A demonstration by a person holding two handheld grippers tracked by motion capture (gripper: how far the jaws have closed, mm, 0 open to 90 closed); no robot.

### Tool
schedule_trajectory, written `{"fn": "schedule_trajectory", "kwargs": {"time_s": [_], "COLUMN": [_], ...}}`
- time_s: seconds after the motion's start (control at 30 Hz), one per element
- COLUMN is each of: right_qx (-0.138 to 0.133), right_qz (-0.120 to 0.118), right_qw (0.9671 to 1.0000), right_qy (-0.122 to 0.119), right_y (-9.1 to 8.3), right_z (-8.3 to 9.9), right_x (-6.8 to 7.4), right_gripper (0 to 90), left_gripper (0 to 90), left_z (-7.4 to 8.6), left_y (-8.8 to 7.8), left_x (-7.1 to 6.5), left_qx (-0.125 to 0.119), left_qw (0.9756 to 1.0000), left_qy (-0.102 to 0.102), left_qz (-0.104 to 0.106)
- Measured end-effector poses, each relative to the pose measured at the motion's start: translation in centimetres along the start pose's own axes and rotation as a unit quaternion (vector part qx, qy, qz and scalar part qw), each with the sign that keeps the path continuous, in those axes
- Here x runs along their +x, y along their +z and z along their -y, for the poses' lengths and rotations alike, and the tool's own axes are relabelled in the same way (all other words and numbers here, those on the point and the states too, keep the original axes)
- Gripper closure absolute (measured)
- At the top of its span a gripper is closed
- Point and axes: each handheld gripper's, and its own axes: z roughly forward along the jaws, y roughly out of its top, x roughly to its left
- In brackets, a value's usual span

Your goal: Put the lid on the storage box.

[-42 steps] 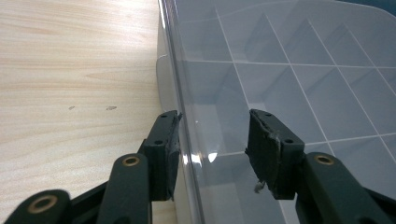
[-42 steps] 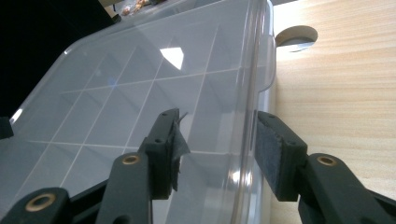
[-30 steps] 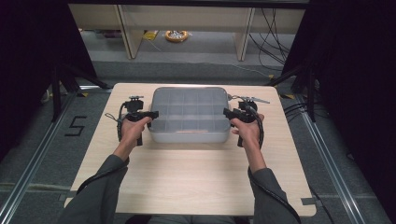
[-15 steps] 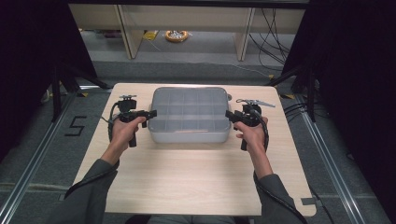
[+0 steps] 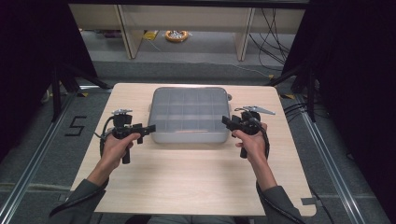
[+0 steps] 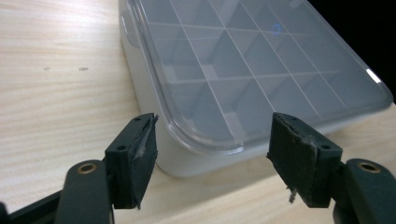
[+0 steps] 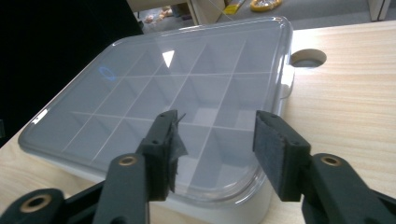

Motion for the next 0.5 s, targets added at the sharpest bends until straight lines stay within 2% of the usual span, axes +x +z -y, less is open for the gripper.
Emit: {"fn": "schedule_trajectory", "kwargs": {"time_s": [0.03, 0.1, 0.13, 0.17, 0.2, 0.23, 0.27, 0.3, 0.33, 0.37, 0.4, 0.43, 0.5], "right_qx": [-0.003, 0.004, 0.0, -0.01, -0.008, -0.014, -0.012, -0.015, 0.004, -0.005, -0.01, -0.007, 0.004], "right_qz": [0.0, -0.004, -0.005, -0.009, -0.003, -0.013, -0.014, -0.018, -0.016, -0.019, -0.022, -0.018, -0.023], "right_qw": [1.0, 1.0, 1.0, 0.9999, 1.0, 0.9998, 0.9997, 0.9997, 0.9995, 0.9998, 0.9993, 0.9997, 0.9996], "right_qy": [-0.006, -0.003, 0.003, 0.009, 0.002, 0.005, 0.017, 0.01, 0.027, 0.01, 0.027, 0.013, 0.016], "right_y": [0.0, -0.4, -0.5, -0.5, -0.6, -0.6, -0.7, -0.5, -0.6, -0.5, -0.5, -0.4, -0.3], "right_z": [0.2, 0.4, 0.6, 0.9, 1.1, 1.5, 1.7, 2.1, 2.2, 2.2, 2.4, 2.5, 2.9], "right_x": [0.1, 0.5, 0.8, 1.0, 1.0, 1.2, 1.5, 1.5, 2.0, 1.7, 2.2, 2.2, 2.7], "right_gripper": [48.0, 43.3, 40.1, 38.2, 36.0, 34.8, 34.5, 33.7, 32.8, 32.9, 32.5, 31.9, 31.2], "left_gripper": [31.7, 30.5, 29.6, 28.8, 27.8, 26.8, 25.8, 24.7, 23.7, 22.4, 21.8, 20.8, 16.5], "left_z": [0.3, 1.0, 1.4, 1.8, 2.1, 2.3, 2.7, 2.8, 2.9, 3.1, 3.3, 3.6, 3.9], "left_y": [-0.1, -0.3, -0.3, -0.3, -0.3, -0.3, -0.3, -0.3, -0.3, -0.4, -0.4, -0.5, -0.6], "left_x": [-0.2, -0.5, -0.6, -0.7, -0.9, -0.9, -1.2, -1.3, -1.4, -1.6, -1.7, -1.9, -1.9], "left_qx": [-0.002, -0.008, -0.011, -0.003, 0.002, 0.003, 0.006, 0.008, 0.008, 0.006, 0.005, 0.003, 0.003], "left_qw": [1.0, 0.9999, 0.9998, 0.9998, 0.9998, 0.9997, 0.9995, 0.9995, 0.9994, 0.9994, 0.9993, 0.999, 0.9989], "left_qy": [-0.001, -0.001, 0.004, 0.008, 0.01, 0.011, 0.012, 0.011, 0.012, 0.015, 0.023, 0.031, 0.026], "left_qz": [0.004, 0.014, 0.017, 0.017, 0.018, 0.023, 0.027, 0.029, 0.03, 0.03, 0.028, 0.031, 0.04]}}
